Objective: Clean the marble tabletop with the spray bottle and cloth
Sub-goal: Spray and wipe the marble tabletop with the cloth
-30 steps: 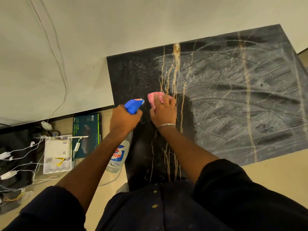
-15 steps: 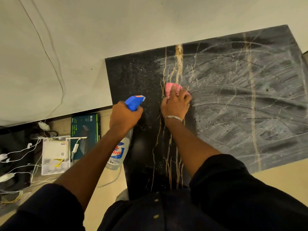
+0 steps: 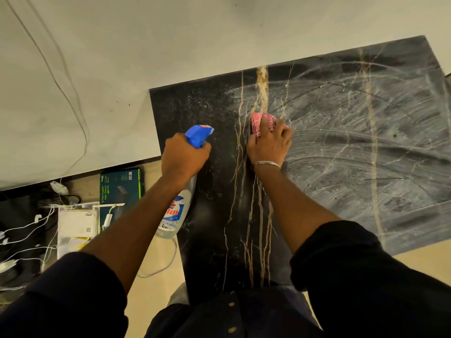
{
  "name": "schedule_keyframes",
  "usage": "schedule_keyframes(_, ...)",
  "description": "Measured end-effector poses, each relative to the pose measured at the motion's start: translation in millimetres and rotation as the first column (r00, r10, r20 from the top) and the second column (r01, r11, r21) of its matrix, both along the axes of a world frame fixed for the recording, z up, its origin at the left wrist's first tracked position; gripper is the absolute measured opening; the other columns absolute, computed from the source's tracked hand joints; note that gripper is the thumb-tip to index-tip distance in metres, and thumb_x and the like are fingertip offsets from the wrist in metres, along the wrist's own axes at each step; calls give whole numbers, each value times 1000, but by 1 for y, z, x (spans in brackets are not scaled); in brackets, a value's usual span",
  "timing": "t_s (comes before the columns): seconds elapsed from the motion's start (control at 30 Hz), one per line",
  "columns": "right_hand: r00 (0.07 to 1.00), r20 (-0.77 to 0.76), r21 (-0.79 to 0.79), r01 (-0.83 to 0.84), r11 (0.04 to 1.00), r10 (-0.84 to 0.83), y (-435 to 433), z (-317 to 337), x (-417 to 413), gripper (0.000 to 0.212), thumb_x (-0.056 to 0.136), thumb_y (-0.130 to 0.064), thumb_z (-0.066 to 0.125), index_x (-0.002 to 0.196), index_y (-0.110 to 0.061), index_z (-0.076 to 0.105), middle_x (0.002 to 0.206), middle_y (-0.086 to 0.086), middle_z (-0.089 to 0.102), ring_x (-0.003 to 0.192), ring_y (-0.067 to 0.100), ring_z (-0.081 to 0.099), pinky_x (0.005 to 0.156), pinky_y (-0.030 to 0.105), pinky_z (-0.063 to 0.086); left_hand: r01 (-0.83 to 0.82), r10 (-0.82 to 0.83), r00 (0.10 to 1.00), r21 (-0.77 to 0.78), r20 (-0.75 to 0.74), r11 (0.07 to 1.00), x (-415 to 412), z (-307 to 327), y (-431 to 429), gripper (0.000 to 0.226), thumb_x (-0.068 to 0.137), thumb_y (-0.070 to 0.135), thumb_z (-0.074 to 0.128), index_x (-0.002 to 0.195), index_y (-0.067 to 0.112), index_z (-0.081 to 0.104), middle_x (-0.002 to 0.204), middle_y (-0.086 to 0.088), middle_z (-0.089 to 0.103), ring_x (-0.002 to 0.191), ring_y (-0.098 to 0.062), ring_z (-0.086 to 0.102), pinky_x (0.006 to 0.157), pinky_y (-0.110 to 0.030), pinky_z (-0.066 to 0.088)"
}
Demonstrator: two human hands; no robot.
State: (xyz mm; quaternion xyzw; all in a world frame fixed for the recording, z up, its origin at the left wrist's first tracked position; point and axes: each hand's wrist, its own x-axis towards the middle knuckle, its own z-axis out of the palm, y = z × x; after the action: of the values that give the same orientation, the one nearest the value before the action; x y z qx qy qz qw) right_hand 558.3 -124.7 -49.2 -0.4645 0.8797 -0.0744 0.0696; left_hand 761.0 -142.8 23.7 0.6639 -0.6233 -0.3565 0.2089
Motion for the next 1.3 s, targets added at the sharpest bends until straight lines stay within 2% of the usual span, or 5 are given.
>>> schedule_keyframes(0.33, 693, 8, -50, -720, 692, 721, -29, -6, 25, 57, 84, -44, 49, 138, -24, 53, 136, 14, 50, 117, 38, 45, 91, 50, 48, -47, 44, 997, 35, 69, 998, -5, -5, -24, 26, 83, 36, 68, 95, 14, 60, 73, -3, 58, 61, -11, 53, 64, -27, 49)
schedule_keyframes(0.6, 999, 35, 8, 26, 1000, -27, -63, -1, 9, 60, 92, -35, 51, 149, -22, 36, 151, 20, 33, 135, 47, 29, 109, 54, 33, -66, 63, 995, 36, 78, 997, 2, 2, -43, 22, 84, 32, 67, 97, 17, 57, 73, -1, 56, 61, -12, 53, 60, -21, 42)
schedule_keyframes(0.9, 810, 24, -27, -585, 811, 586, -82, 1, 53, 55, 93, -41, 51, 145, -24, 43, 145, 12, 42, 130, 36, 36, 105, 46, 40, -64, 61, 992, 23, 113, 998, -7, 1, -60, 25, 85, 33, 67, 100, 17, 55, 78, -3, 56, 60, -9, 48, 62, -19, 38)
schedule_keyframes(1.2, 997, -43, 54, -64, 997, 66, -115, 1, -17, 59, 94, -35, 48, 150, -20, 33, 149, 21, 33, 133, 46, 32, 109, 53, 34, -88, 82, 991, 57, 105, 994, 1, 5, -72, 23, 85, 34, 67, 96, 20, 53, 74, -1, 56, 63, -12, 53, 66, -27, 47)
schedule_keyframes(1.3, 986, -17, 39, -167, 985, 167, -118, 4, 26, 57, 93, -34, 47, 147, -18, 35, 148, 22, 35, 132, 46, 34, 104, 53, 39, -98, 91, 991, 65, 101, 993, 2, 6, -72, 22, 85, 32, 67, 96, 18, 55, 73, -2, 55, 62, -11, 52, 65, -27, 46)
